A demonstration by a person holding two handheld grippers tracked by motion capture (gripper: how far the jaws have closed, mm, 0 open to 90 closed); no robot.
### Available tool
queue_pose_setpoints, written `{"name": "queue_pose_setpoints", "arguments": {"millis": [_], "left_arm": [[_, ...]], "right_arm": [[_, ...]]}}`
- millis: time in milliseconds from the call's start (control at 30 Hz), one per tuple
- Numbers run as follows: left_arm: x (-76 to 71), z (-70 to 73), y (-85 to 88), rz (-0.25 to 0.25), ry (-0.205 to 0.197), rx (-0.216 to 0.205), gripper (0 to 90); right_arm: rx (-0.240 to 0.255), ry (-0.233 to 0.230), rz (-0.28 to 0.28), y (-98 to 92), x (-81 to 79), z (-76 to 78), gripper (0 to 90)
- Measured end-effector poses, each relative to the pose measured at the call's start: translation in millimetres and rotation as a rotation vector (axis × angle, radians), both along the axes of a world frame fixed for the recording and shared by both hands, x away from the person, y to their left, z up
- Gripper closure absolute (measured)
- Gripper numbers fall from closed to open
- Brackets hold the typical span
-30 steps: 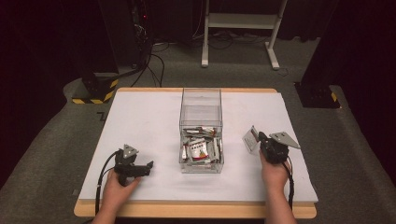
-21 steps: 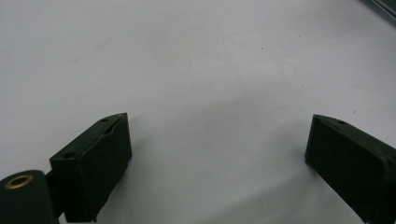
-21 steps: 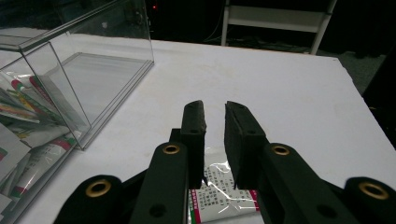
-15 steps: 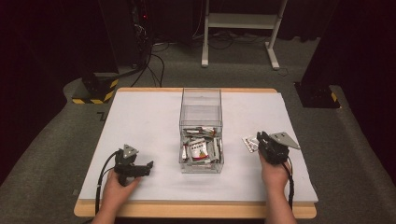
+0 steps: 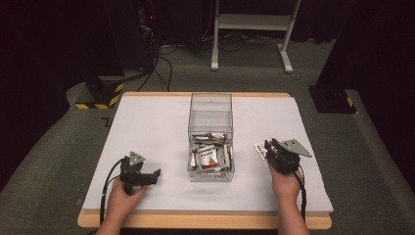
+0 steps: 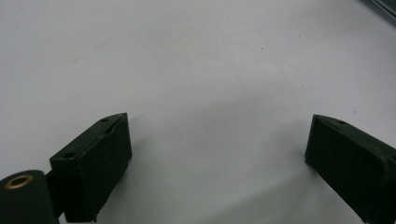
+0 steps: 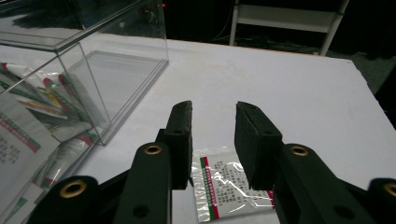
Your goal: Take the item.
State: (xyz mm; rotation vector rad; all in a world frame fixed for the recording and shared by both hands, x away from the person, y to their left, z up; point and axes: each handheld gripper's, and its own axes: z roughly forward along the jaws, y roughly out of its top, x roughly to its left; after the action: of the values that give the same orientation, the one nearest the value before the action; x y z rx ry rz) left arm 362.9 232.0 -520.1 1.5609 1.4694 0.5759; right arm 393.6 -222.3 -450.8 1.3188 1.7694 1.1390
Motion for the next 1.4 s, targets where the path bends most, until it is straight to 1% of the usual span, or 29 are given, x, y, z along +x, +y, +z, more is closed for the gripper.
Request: {"name": "queue_pose_setpoints", "arguments": {"millis": [200, 400, 467, 567, 800, 833, 900, 933, 1033, 1100, 1133, 1167, 1200, 1300, 1400], "left_arm": [[0.2, 0.0, -0.1, 0.001, -0.001, -0.003, 7.3], [0.2, 0.0, -0.1, 0.001, 0.000, -0.002, 7.3], [0.2, 0.0, -0.1, 0.001, 0.000, -0.002, 7.3], [0.2, 0.0, -0.1, 0.000, 0.000, -0.002, 7.3], [0.5, -0.1, -0.5, 0.004, -0.001, -0.007, 7.2], [0.8, -0.3, -1.0, 0.009, -0.005, -0.014, 7.2], [0.8, -0.2, -0.8, 0.008, -0.004, -0.012, 7.1], [0.8, -0.2, -0.8, 0.008, -0.004, -0.012, 7.1], [0.8, -0.2, -0.9, 0.008, -0.004, -0.012, 7.1], [0.6, -0.1, -0.4, 0.003, 0.000, -0.007, 7.1], [0.5, 0.0, -0.4, 0.002, 0.000, -0.005, 7.1], [0.6, -0.2, -0.6, 0.004, -0.001, -0.008, 7.1], [0.6, -0.2, -0.5, 0.003, -0.002, -0.007, 7.1], [0.5, -0.1, -0.3, 0.001, -0.001, -0.004, 7.1], [0.4, -0.1, -0.2, 0.000, -0.001, -0.002, 7.1]], "right_arm": [[-0.008, 0.009, 0.032, 9.0, -5.3, 1.8, 61.5], [-0.001, 0.038, 0.064, 18.2, -11.8, 0.9, 55.3], [0.008, 0.049, 0.079, 21.6, -14.9, -1.0, 52.9], [0.003, 0.063, 0.094, 26.4, -19.1, -4.7, 50.1], [-0.005, 0.135, 0.119, 35.1, -25.3, -21.0, 43.7], [-0.006, 0.151, 0.120, 36.0, -25.9, -24.7, 42.3], [0.002, 0.184, 0.126, 37.1, -26.2, -31.1, 40.4], [-0.001, 0.197, 0.129, 37.7, -25.8, -33.7, 39.3], [-0.020, 0.256, 0.138, 41.0, -24.3, -44.6, 35.7], [-0.038, 0.285, 0.146, 43.3, -22.4, -50.5, 31.5], [-0.051, 0.315, 0.149, 44.8, -19.8, -53.1, 30.3], [-0.061, 0.310, 0.147, 45.5, -19.7, -53.0, 31.1], [-0.068, 0.315, 0.143, 46.3, -19.9, -53.0, 30.5], [-0.126, 0.308, 0.141, 52.6, -21.2, -53.7, 28.3], [-0.135, 0.306, 0.140, 53.2, -21.4, -53.7, 28.2]]}}
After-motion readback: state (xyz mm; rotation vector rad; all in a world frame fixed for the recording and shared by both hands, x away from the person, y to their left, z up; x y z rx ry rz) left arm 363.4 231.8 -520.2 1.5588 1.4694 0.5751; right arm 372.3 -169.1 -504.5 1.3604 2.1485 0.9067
